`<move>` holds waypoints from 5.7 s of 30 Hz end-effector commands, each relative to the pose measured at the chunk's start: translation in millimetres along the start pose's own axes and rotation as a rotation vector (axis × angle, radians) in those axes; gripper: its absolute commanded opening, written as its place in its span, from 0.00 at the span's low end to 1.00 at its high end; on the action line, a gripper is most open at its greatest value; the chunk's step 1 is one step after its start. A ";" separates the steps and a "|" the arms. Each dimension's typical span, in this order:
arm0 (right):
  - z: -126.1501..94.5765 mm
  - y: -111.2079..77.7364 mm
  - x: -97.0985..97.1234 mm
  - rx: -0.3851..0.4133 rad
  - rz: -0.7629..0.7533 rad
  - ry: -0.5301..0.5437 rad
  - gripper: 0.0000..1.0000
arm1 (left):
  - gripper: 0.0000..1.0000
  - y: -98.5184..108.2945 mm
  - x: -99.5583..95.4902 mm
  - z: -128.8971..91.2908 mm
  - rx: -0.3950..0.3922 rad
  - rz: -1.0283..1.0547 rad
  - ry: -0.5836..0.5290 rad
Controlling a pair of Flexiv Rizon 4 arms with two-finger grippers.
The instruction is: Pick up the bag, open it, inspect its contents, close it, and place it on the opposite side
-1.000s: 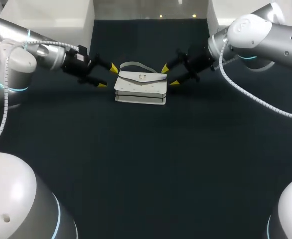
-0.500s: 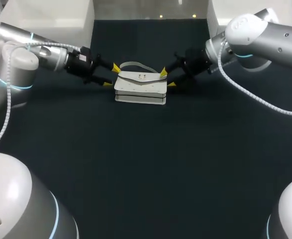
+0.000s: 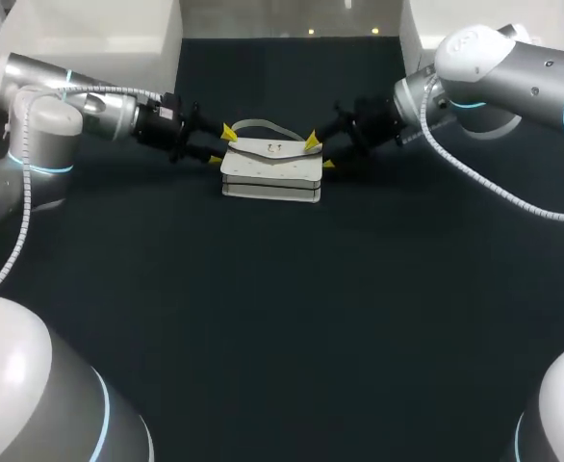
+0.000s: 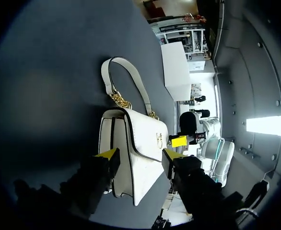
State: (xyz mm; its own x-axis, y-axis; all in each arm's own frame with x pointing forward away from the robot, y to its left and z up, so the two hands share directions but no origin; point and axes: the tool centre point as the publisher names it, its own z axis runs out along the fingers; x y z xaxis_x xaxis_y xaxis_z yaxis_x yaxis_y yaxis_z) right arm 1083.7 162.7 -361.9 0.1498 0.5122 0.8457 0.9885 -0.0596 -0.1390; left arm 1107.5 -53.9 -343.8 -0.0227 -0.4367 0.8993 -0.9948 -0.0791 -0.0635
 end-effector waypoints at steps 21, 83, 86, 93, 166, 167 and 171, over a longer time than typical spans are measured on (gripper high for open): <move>15.2 7.8 -9.2 0.064 0.031 0.033 0.47 | 0.47 -14.8 -14.5 21.3 -0.020 -0.050 0.053; 4.8 13.9 1.0 -0.040 0.090 0.112 0.00 | 0.52 -6.1 -11.9 11.2 0.002 -0.015 0.051; 1.1 12.0 4.5 -0.051 0.083 0.111 0.23 | 1.00 -3.2 -6.0 6.1 0.014 -0.001 0.053; -10.1 4.7 11.1 -0.083 0.074 0.108 0.84 | 1.00 6.6 7.5 -12.1 0.047 0.042 0.041; -89.2 -0.5 -35.7 -0.073 0.000 0.018 0.00 | 1.00 4.6 -13.7 -153.8 0.046 0.019 -0.678; -89.2 -0.5 -35.7 -0.073 0.000 0.018 0.00 | 1.00 4.6 -13.7 -153.8 0.046 0.019 -0.678; -102.2 3.2 -43.7 -0.073 -0.020 -0.005 0.00 | 1.00 2.6 -12.5 -166.6 0.046 0.027 -0.717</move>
State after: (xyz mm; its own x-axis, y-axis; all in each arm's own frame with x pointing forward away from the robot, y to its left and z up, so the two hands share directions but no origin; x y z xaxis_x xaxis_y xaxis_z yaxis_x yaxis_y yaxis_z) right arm 1079.5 62.7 -350.2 0.1290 0.5146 0.8477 0.9898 -0.1182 -0.0789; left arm 1089.7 97.2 -291.3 0.0347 -0.9139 0.4044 -0.9888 -0.0903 -0.1192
